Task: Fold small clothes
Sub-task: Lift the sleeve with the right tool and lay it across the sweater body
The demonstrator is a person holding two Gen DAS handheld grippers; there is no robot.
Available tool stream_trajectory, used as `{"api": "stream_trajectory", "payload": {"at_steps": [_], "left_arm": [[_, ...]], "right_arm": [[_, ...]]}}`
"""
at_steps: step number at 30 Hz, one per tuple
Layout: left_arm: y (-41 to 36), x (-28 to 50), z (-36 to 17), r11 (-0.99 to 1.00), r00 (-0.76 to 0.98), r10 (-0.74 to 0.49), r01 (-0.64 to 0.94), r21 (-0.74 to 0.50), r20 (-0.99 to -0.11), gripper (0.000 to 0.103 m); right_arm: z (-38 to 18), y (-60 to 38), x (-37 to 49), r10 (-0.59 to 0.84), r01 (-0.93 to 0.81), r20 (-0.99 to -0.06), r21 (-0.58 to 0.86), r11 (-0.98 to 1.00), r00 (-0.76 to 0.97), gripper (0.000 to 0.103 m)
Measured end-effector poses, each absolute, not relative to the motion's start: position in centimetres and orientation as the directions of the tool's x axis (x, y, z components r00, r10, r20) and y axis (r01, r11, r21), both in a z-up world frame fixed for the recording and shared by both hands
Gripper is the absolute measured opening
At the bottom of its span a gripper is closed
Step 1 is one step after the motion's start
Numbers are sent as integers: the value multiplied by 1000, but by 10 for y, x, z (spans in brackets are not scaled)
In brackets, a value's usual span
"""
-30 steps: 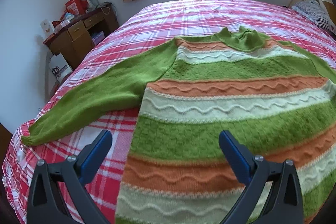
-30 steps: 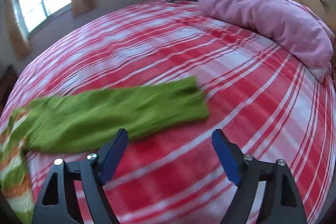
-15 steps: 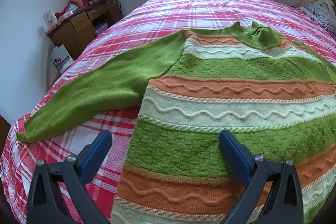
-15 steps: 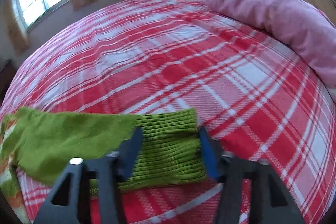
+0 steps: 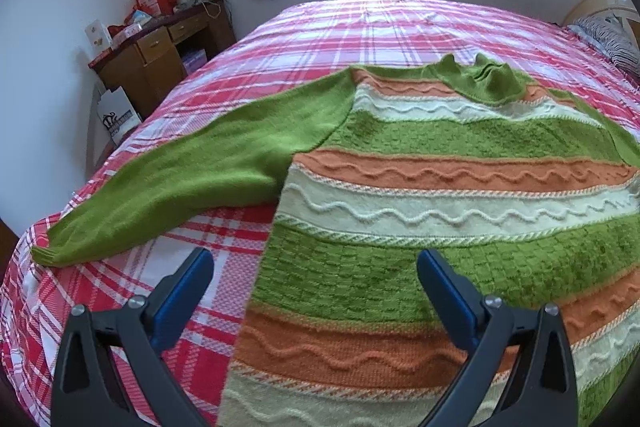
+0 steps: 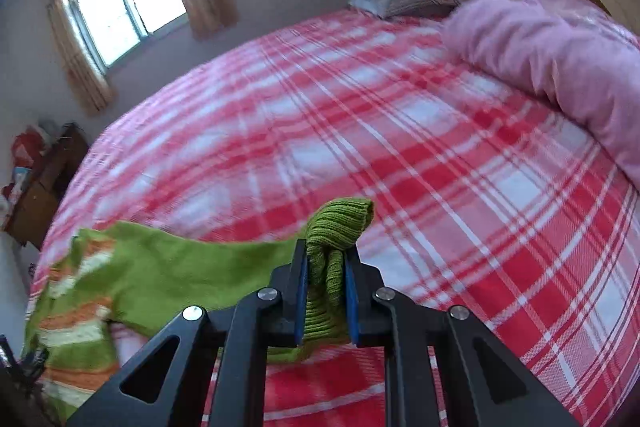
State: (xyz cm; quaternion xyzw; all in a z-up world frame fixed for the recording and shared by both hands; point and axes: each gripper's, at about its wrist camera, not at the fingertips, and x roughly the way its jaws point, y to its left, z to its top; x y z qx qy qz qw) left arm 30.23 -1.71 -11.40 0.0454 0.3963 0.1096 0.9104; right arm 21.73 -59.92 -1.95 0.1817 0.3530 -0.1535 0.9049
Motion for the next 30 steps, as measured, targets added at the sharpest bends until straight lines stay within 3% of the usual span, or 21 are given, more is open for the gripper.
{"api": "stream_trajectory", "payload": {"at_steps": [15, 30], "left_arm": [[-4, 283, -108, 978, 700, 207, -153, 139, -683, 103], [11, 274, -123, 986, 698, 160, -143, 84, -698, 103]], "right_arm": [[119, -470, 258, -50, 164, -553, 159, 974, 832, 15], [173, -318, 297, 112, -80, -502, 85, 993, 858, 15]]}}
